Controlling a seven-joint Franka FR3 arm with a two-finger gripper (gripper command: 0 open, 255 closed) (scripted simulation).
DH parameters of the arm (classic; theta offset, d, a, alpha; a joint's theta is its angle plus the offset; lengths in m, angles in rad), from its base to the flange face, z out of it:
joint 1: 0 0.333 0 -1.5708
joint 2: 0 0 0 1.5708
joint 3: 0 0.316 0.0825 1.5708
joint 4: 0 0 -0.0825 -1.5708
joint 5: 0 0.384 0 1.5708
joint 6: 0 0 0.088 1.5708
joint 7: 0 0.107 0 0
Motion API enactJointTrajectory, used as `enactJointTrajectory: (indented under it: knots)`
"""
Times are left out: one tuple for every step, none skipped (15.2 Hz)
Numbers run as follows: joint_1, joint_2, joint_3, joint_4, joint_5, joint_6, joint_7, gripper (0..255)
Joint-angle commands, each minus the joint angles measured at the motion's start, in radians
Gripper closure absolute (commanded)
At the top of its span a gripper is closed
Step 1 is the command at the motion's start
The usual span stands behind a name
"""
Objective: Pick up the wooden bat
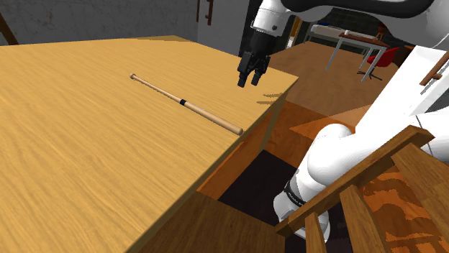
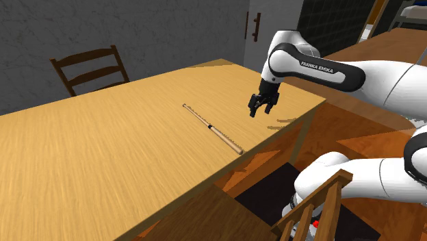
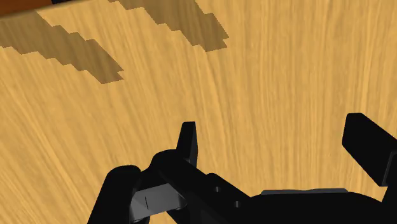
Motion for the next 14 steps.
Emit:
enactJointTrajectory:
  knots:
    - [0.000, 0.000, 0.000, 0.000, 0.000, 0.000, 0.000, 0]
    - [0.010, 0.024, 0.017, 0.014, 0.013, 0.008, 0.015, 0]
    - [0.020, 0.048, 0.035, 0.030, 0.025, 0.017, 0.030, 0]
    - [0.030, 0.073, 0.051, 0.047, 0.036, 0.025, 0.044, 0]
    - [0.039, 0.098, 0.068, 0.064, 0.047, 0.032, 0.059, 0]
    - [0.047, 0.124, 0.085, 0.083, 0.057, 0.039, 0.073, 0]
    - [0.056, 0.151, 0.101, 0.102, 0.066, 0.046, 0.088, 0]
    - [0.064, 0.178, 0.116, 0.123, 0.074, 0.053, 0.102, 0]
    - [0.071, 0.205, 0.132, 0.145, 0.081, 0.059, 0.116, 0]
    - [0.079, 0.233, 0.147, 0.167, 0.088, 0.064, 0.131, 0]
    - [0.086, 0.262, 0.162, 0.191, 0.094, 0.070, 0.145, 0]
    - [0.093, 0.291, 0.177, 0.216, 0.099, 0.074, 0.159, 0]
    - [0.099, 0.320, 0.192, 0.241, 0.102, 0.078, 0.174, 0]
    - [0.105, 0.350, 0.207, 0.268, 0.106, 0.082, 0.188, 0]
